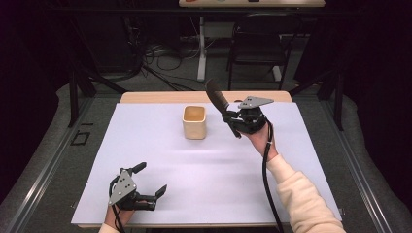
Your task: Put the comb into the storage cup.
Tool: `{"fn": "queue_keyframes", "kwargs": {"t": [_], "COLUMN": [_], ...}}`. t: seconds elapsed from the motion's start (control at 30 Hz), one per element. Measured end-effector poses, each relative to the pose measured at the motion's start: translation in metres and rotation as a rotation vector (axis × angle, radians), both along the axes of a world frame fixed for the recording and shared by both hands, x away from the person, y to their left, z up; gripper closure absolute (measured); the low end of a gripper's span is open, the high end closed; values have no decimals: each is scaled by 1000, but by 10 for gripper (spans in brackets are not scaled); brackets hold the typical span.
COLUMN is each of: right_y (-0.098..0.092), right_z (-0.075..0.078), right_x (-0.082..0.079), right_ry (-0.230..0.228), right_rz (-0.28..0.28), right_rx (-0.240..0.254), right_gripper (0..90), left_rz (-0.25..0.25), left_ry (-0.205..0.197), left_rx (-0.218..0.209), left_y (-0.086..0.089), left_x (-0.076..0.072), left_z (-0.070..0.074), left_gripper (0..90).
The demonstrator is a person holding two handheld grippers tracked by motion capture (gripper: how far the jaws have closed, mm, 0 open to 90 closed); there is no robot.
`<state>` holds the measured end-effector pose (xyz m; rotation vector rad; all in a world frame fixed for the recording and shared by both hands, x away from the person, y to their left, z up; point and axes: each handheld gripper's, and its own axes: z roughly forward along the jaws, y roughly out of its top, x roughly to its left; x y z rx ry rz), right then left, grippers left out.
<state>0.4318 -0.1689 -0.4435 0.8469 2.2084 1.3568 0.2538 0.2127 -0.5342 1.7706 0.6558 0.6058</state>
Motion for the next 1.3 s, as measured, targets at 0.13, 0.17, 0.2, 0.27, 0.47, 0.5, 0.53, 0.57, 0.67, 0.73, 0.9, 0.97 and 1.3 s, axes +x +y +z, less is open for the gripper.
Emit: {"fn": "queue_keyframes", "kwargs": {"t": [0.13, 0.17, 0.2, 0.27, 0.47, 0.5, 0.53, 0.57, 0.67, 0.73, 0.9, 0.97, 1.3], "right_y": [2, 3, 3, 4, 7, 7, 8, 9, 11, 12, 15, 16, 20], "right_z": [1, 1, 1, 2, 1, 1, 1, 1, 0, 1, 1, 2, 3], "right_x": [3, 4, 5, 7, 11, 12, 13, 14, 16, 17, 20, 21, 25], "right_ry": [-8, -11, -15, -18, -21, -24, -23, -23, -24, -28, -33, -36, -50], "right_rz": [2, 2, 2, 2, -2, -3, -1, -1, 0, 0, 1, 0, 0], "right_rx": [9, 9, 8, 10, 15, 15, 15, 15, 16, 17, 21, 23, 30], "right_gripper": [720, 720, 721, 720, 721, 721, 720, 720, 720, 721, 721, 721, 720], "left_rz": [-1, -1, 0, -1, -1, -1, -1, -1, -1, -1, -4, -4, -3], "left_ry": [-1, 0, 0, 0, 0, 0, 0, -2, 0, 0, 1, 1, 0], "left_rx": [2, 0, -1, -2, -1, -1, -1, -1, -2, -3, -4, -4, -4], "left_y": [0, 0, 0, 0, 0, 0, 0, 0, 0, 0, 0, 0, 0], "left_x": [0, 0, 0, 0, 0, 0, 0, 0, 0, 0, 0, 0, 0], "left_z": [0, 0, 0, 0, 0, 0, 0, 0, 0, 0, 0, 0, 0], "left_gripper": [2, 2, 2, 2, 2, 2, 2, 2, 2, 2, 2, 2, 2]}}
